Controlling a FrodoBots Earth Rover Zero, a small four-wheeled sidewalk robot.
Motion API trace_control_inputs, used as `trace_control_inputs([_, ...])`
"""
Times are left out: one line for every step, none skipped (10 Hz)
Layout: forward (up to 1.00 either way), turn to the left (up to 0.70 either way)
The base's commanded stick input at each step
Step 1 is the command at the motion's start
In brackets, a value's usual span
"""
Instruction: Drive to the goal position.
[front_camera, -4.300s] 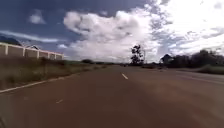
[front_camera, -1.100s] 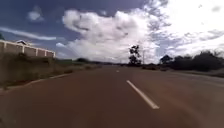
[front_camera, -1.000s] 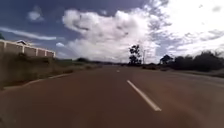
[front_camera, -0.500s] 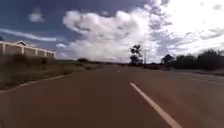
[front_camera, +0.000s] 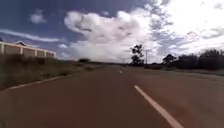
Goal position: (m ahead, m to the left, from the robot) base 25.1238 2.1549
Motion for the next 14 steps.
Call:
trace_control_inputs([1.0, 0.0])
trace_control_inputs([1.0, 0.0])
trace_control_inputs([1.0, 0.0])
trace_control_inputs([1.0, 0.0])
trace_control_inputs([1.0, 0.0])
trace_control_inputs([1.0, 0.0])
trace_control_inputs([1.0, 0.0])
trace_control_inputs([1.0, 0.0])
trace_control_inputs([1.0, 0.0])
trace_control_inputs([1.0, 0.0])
trace_control_inputs([1.0, 0.0])
trace_control_inputs([1.0, 0.0])
trace_control_inputs([1.0, 0.0])
trace_control_inputs([1.0, 0.0])
